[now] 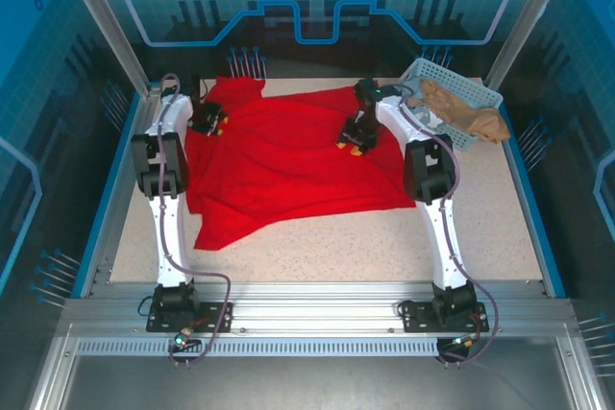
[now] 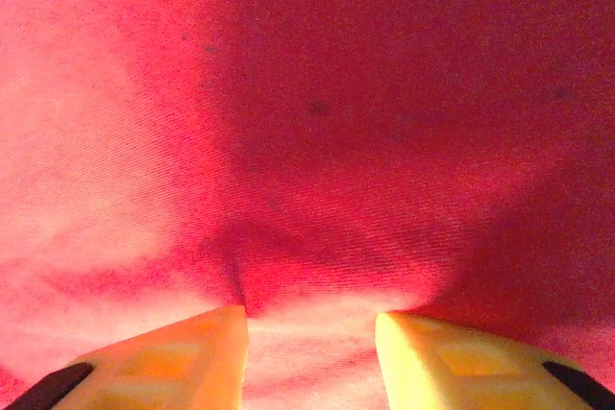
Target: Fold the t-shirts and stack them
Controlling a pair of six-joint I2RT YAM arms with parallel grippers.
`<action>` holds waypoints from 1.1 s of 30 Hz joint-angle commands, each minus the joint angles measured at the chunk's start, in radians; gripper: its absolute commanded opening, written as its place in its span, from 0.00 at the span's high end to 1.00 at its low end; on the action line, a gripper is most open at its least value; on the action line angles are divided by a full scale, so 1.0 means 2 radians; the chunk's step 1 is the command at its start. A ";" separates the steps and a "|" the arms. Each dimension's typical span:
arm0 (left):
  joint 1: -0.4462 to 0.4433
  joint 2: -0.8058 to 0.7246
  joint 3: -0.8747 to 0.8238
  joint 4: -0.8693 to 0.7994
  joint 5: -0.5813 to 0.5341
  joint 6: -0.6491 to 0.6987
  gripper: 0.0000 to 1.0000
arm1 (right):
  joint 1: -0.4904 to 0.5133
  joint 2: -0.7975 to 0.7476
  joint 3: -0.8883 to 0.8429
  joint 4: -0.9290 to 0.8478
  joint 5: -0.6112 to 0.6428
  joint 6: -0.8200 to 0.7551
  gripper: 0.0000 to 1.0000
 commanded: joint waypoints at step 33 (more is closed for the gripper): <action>-0.016 -0.649 -0.798 0.011 -0.135 -0.039 0.44 | -0.155 -0.542 -0.679 0.150 0.015 -0.029 0.46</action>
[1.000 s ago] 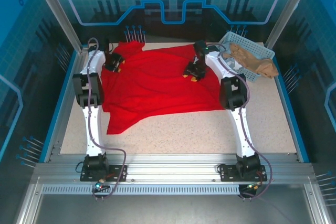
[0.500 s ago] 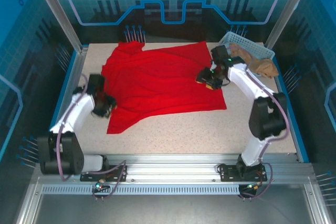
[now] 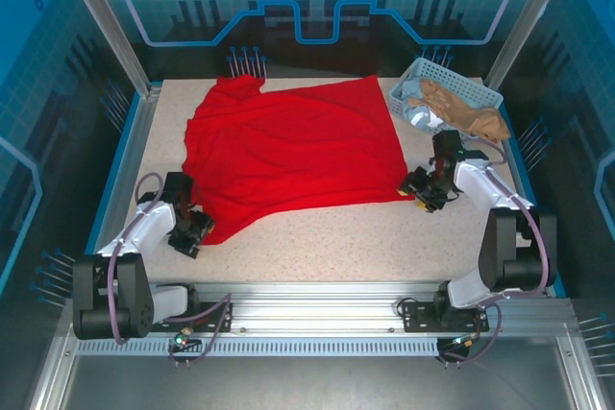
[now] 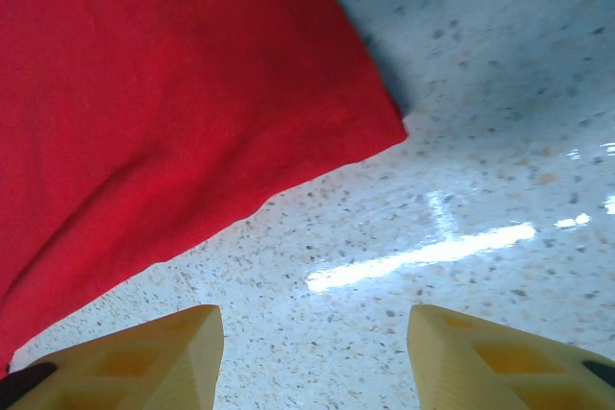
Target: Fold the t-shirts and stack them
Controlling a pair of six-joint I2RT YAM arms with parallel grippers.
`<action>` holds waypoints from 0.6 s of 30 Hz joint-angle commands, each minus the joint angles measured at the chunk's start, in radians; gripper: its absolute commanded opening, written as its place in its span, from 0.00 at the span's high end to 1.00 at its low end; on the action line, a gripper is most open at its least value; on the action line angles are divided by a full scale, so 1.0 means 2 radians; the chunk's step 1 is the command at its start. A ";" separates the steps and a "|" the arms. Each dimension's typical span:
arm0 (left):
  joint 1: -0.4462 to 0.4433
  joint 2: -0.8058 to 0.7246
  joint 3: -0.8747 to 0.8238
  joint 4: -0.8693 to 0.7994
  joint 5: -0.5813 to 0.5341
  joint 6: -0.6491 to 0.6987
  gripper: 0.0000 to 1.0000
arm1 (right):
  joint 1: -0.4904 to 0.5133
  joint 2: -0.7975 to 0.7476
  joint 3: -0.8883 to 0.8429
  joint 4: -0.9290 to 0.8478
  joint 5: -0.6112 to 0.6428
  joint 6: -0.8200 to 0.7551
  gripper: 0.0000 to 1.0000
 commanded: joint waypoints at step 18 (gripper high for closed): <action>0.028 -0.057 -0.001 0.017 -0.005 0.003 1.00 | -0.027 0.085 0.033 0.042 0.019 0.036 0.64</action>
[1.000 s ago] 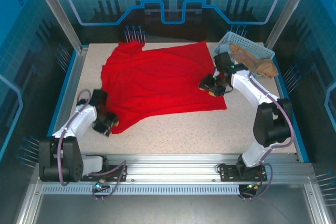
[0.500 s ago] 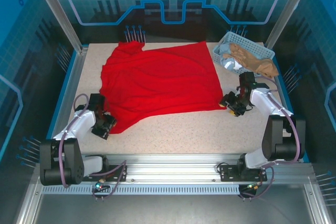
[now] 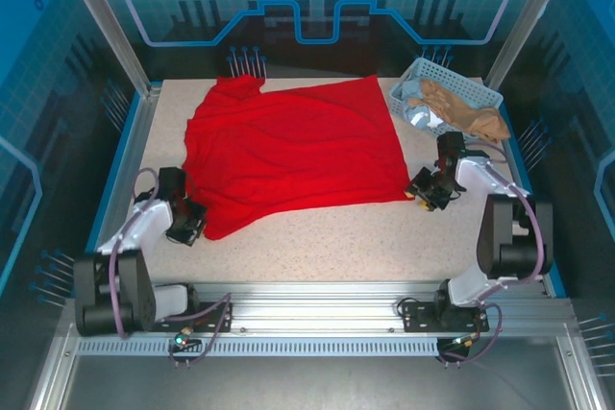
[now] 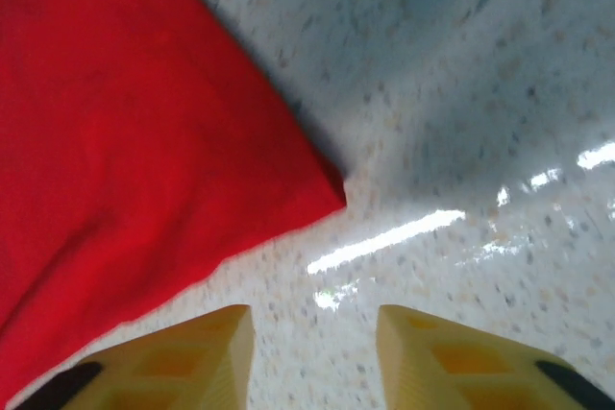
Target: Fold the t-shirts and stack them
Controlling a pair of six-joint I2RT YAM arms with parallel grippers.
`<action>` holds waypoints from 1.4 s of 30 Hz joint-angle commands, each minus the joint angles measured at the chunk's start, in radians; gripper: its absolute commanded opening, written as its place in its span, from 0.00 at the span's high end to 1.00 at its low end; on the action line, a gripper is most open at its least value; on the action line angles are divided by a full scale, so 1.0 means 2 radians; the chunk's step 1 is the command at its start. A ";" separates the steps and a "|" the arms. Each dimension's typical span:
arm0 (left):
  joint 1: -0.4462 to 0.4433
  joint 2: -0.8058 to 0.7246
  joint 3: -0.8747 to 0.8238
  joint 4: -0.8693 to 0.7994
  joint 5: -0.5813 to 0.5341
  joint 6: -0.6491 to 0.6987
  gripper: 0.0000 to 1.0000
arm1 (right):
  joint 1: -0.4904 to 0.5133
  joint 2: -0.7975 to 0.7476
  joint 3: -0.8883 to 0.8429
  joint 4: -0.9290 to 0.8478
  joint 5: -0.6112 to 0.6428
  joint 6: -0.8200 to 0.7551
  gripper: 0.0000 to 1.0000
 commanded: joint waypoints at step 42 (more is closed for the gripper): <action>-0.111 -0.318 -0.095 -0.217 0.076 -0.309 1.00 | 0.049 -0.018 -0.015 -0.090 0.054 0.017 1.00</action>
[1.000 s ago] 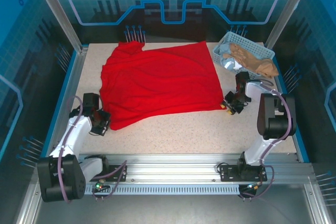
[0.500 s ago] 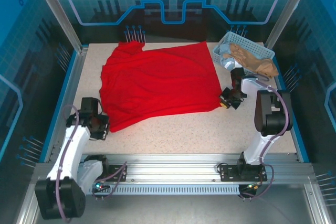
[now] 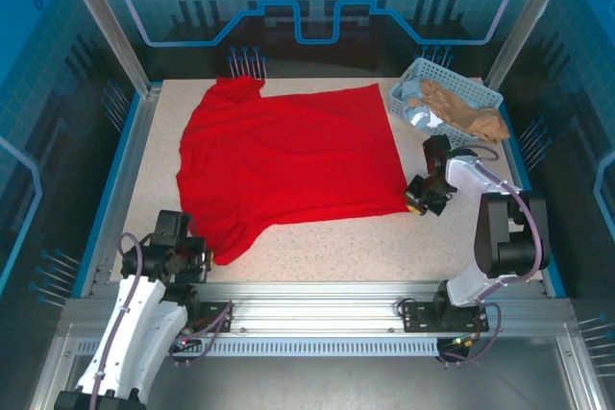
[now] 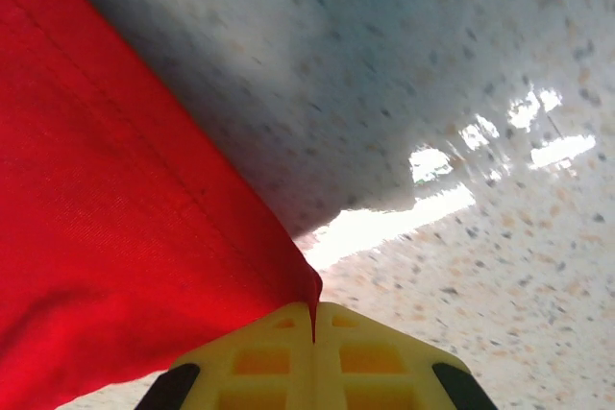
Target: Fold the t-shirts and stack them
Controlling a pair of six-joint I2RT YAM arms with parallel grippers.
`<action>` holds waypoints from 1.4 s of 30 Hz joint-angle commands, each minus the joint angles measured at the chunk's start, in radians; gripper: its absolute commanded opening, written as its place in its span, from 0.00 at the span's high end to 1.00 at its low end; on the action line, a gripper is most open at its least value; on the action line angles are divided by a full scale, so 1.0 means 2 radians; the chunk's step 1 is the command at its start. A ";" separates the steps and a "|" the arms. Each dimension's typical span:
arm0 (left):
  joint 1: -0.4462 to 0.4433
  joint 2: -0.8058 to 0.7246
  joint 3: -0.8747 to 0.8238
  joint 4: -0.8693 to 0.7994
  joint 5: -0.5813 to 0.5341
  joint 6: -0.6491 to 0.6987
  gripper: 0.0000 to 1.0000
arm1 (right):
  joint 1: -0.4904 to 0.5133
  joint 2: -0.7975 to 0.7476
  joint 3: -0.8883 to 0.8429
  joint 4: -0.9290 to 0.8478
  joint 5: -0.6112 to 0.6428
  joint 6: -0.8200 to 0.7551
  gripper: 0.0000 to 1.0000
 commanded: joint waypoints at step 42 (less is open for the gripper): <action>0.079 0.528 0.443 0.206 -0.090 0.297 1.00 | 0.014 0.248 0.395 -0.127 0.027 0.045 1.00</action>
